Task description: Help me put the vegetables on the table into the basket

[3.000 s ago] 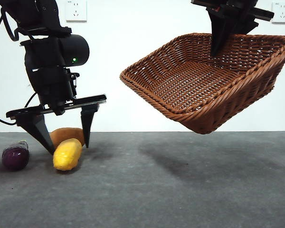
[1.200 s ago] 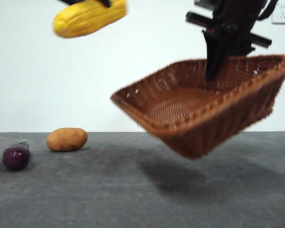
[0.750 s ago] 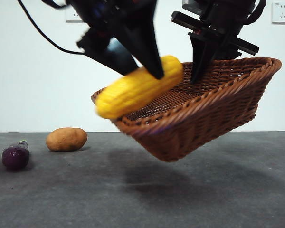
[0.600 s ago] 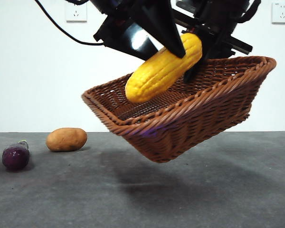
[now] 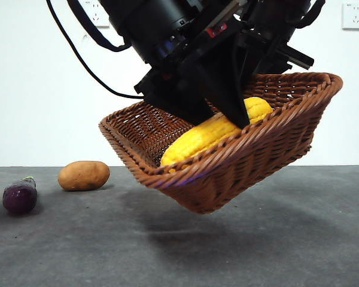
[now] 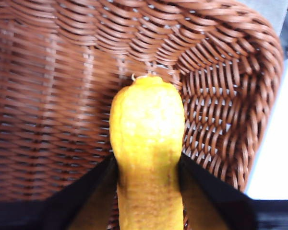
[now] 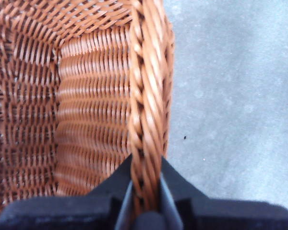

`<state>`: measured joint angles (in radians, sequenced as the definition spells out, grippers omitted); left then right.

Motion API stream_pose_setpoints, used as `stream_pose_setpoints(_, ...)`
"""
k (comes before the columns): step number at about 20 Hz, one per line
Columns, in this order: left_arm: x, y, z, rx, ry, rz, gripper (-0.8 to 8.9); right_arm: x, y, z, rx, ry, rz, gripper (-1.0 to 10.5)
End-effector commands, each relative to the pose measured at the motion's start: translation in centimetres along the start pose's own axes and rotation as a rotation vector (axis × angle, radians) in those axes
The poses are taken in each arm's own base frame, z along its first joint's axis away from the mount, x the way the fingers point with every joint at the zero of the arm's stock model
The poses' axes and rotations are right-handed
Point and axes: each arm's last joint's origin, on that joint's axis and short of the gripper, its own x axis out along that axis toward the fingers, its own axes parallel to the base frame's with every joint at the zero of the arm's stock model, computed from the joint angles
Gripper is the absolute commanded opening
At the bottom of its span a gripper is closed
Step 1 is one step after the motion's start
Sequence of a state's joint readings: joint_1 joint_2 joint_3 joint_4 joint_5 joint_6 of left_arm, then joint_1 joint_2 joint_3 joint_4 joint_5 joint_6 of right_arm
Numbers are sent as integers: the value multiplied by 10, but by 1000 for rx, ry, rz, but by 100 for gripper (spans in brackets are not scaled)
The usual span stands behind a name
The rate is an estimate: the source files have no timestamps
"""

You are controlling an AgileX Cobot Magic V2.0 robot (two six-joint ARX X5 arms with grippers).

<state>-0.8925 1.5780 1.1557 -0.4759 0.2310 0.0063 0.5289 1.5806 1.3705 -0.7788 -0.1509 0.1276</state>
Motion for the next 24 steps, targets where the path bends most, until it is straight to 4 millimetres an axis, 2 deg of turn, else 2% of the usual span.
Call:
stream_pose_setpoints(1,3,-1,1,-1,-8,-35,528,0,2,1,13,-10,21,-11)
stream_pose_setpoints(4,-3,-2,4,5,-36,-32,528,1,2,1,10,-9,21,-11)
stream_pose_setpoints(7,-21,-5,11,13,-84,-28,528,0,1,1,1,-11,13,-11)
stream_pose_setpoints(10,-57,0,15,3,-144,11,528,0,-6,2,11,-20,-34,-11)
stream_pose_setpoints(13,-100,15,8,17,-193,157,528,-3,-19,3,40,-22,-17,-11)
stream_pose_setpoints(15,-125,33,0,45,-194,307,528,-6,-29,2,51,-12,-1,-11)
stream_pose_setpoints(18,-151,79,-13,43,-169,503,528,-7,-34,1,36,5,9,-11)
stream_pose_setpoints(21,-154,127,-26,33,-117,576,528,-7,-33,1,12,4,39,-11)
stream_pose_setpoints(24,-145,177,-35,12,-85,569,528,-7,-32,3,-1,-16,84,-11)
